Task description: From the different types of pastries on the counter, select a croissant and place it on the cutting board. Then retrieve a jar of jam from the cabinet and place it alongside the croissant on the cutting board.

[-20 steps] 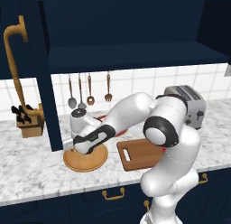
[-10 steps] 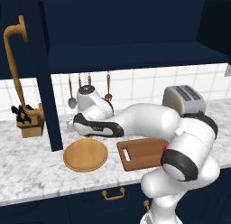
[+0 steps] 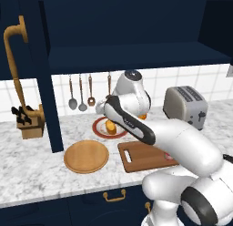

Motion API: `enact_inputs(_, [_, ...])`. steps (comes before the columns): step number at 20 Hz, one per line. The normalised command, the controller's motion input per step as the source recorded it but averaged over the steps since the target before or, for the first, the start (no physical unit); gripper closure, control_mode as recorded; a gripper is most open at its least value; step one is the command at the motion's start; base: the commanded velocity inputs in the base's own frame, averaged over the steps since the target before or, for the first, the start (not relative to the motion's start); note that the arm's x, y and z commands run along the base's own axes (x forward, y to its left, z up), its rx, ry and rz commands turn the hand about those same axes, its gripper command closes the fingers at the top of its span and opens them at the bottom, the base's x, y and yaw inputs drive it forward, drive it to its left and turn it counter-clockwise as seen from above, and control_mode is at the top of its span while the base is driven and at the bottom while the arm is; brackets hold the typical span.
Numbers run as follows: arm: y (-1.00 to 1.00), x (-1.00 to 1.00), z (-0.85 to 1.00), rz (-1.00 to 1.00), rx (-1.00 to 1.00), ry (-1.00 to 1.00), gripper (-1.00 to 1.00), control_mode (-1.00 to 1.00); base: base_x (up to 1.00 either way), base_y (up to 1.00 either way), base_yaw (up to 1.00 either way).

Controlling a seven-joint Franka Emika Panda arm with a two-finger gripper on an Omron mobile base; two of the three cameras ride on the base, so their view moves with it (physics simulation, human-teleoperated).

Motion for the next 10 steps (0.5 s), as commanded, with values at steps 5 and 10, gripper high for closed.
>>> enact_inputs(5, [-0.39,-0.64,-0.34,0.0,0.03,-0.03,1.0,-1.0,0.0,0.0,0.0])
enact_inputs(10, [-0.39,-1.0,-0.96,0.0,-0.13,-0.07,1.0,-1.0,0.0,0.0,0.0])
